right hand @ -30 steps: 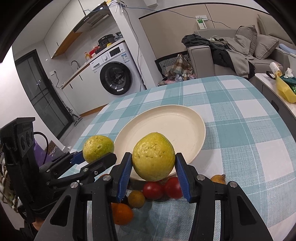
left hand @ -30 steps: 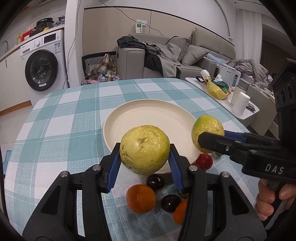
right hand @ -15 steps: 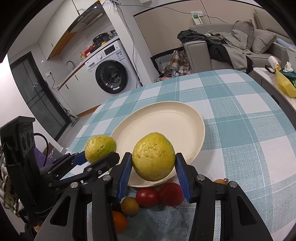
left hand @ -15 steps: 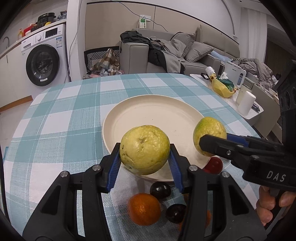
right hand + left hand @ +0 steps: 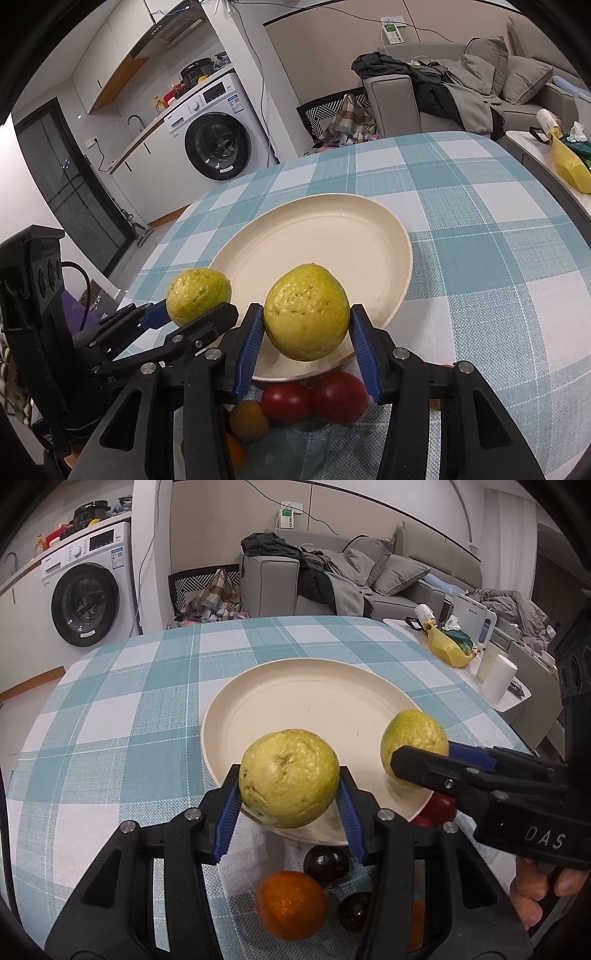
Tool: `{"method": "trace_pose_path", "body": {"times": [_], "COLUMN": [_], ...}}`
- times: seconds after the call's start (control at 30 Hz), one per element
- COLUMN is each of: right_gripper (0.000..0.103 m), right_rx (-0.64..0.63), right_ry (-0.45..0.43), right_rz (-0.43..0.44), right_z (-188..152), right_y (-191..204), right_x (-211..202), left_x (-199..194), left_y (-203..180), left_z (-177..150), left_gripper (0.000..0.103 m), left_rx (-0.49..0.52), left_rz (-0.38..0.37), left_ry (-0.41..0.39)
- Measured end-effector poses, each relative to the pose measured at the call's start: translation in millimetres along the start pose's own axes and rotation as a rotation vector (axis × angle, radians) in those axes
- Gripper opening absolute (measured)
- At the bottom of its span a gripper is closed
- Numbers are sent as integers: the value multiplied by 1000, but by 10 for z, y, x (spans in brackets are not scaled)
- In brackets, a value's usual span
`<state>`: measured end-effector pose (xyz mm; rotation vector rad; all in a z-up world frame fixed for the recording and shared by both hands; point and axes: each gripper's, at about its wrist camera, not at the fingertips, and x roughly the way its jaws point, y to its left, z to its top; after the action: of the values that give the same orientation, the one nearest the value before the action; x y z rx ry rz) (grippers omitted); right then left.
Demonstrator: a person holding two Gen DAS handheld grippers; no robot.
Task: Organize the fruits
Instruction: 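Carry both guavas onto the cream plate and open both grippers, then move both tools back toward the remaining fruits beside the plate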
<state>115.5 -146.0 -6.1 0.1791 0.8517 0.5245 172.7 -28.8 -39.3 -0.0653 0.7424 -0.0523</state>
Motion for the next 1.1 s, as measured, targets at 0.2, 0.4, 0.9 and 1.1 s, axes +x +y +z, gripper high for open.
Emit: {"method": "trace_pose_path", "body": {"times": [0.2,0.4,0.9,1.1], "right_gripper": [48,48,59,95], "right_rx": [21,21,-11,-57], "right_ry": [12,17,-38,-49], "right_rz": [11,9,-28,-56], "right_z": [10,21,16,-23], "right_y": [-39,-40,-53,-112], "right_x": [42,59,-139,-324], "left_x": [33,53,-235,-574], "left_y": [19,-12,16,123], "left_z": [7,19,-26,-98], "left_gripper": [46,46,73,89], "left_rx": [-14,-5,2,-11], "left_rz": [2,7,4,6], "left_ry": [12,19,-41,-99]}}
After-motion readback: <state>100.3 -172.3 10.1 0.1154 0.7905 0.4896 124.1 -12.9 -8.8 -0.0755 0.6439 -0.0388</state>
